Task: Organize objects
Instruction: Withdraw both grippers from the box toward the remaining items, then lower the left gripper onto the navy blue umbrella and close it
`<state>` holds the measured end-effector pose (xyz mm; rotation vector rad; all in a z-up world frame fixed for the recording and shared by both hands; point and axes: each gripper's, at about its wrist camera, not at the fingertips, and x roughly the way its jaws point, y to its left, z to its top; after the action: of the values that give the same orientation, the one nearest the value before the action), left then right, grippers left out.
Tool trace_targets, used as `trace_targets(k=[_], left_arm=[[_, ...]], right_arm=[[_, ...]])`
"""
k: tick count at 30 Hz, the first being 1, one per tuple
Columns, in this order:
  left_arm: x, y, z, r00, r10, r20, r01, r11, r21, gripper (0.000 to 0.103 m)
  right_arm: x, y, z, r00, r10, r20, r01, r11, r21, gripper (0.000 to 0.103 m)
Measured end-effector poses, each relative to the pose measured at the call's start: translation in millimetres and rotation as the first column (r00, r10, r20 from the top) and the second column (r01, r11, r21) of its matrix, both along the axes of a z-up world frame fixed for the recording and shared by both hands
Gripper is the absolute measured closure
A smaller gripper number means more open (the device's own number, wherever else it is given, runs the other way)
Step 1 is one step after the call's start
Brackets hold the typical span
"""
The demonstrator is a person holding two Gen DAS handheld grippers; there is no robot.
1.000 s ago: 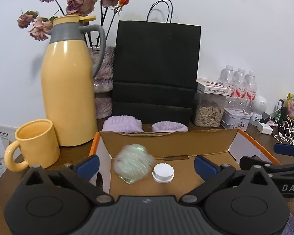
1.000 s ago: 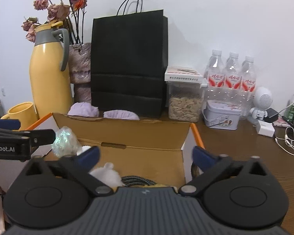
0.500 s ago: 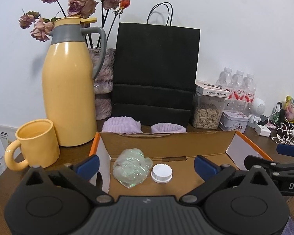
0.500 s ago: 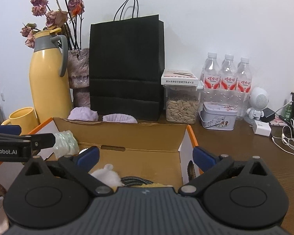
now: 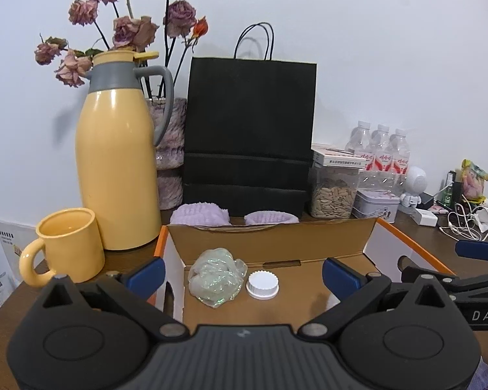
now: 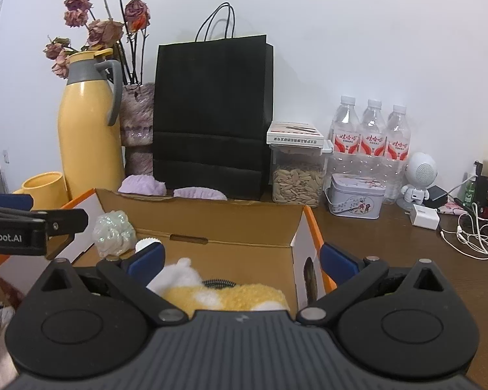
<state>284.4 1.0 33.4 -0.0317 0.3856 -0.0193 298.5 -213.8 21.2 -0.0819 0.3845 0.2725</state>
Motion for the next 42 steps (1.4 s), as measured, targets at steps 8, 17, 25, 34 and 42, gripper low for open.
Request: trace_targets(k=[8,17,25,34,42], left_arm=[[-27.4,-2.8,-0.5,1.0,-0.021,0.013,0.021,1.0,0.019,0.0],[-58.6,-0.7,-10.0,1.0,-0.016,0.003,0.016,0.999,0.032,0.0],[-73.7,13.0,-22.5,0.998,0.031,-0.053,-0.03,0.999,0.024,0.0],[-95.2,26.0,-33.3,0.996,0.037,-0.083,-0.037,0.999,-0.001,0.0],[-117.7,30.1,-32.5,0.996,0.019,-0.091,-0.02,1.0,-0.011,0.0]], right_arm=[[-28.7,-6.2,-5.2,1.0,-0.011,0.011,0.011,1.0,-0.006,0.0],[-59.5,-13.8,-12.9,1.0,-0.017,-0.003,0.017,1.0,0.015,0.0],[-81.6,-20.2,-30.4,0.998,-0.024,-0.059,0.025,0.999,0.021,0.0],[-103.8,-21.9,-40.2,0.996,-0.021,-0.09,0.022,1.0,0.006,0.0],[-132.4,-20.0,-42.4,0.995,0.015,-0.101,-0.014,1.0,0.003,0.0]])
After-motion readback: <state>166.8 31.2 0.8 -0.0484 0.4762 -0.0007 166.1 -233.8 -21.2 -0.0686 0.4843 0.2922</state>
